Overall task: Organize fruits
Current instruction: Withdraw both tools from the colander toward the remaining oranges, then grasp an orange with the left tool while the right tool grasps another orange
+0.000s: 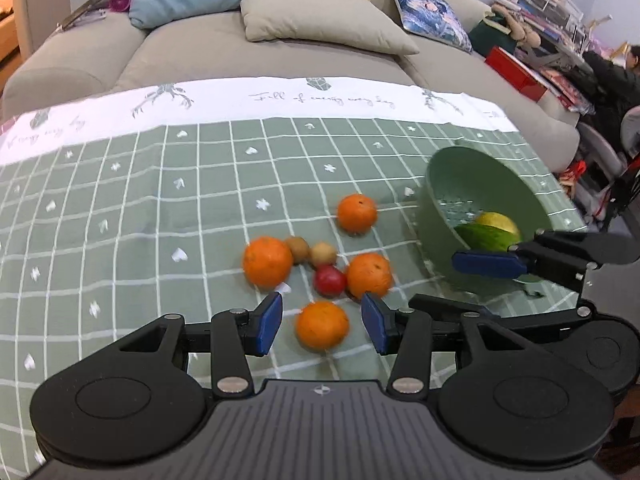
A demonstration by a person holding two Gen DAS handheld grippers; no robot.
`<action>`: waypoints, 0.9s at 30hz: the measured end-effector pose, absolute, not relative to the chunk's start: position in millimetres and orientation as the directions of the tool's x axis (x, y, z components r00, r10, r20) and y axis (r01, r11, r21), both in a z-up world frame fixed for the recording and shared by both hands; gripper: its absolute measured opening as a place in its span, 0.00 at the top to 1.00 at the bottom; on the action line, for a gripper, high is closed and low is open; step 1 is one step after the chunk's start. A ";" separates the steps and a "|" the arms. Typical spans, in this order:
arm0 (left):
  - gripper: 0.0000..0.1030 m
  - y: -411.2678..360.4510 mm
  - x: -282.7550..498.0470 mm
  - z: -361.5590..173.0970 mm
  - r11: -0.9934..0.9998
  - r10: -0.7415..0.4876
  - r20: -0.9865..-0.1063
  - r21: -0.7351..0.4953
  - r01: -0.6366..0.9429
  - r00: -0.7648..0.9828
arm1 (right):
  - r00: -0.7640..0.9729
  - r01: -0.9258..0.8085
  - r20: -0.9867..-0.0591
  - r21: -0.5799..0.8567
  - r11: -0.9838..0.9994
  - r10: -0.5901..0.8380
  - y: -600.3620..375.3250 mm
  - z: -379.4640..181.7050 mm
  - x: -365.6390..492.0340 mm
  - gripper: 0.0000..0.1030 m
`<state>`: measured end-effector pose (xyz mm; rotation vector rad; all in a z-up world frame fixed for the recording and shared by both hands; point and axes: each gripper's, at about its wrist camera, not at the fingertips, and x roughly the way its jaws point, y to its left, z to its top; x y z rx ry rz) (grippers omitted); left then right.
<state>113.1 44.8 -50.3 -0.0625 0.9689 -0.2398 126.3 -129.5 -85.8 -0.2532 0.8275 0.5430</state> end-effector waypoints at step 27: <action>0.49 57.4 185.5 -118.6 0.968 -0.206 -0.864 -0.110 0.227 0.460 | 0.488 -0.723 -0.845 -0.251 0.644 0.218 -85.3 -149.1 168.8 0.59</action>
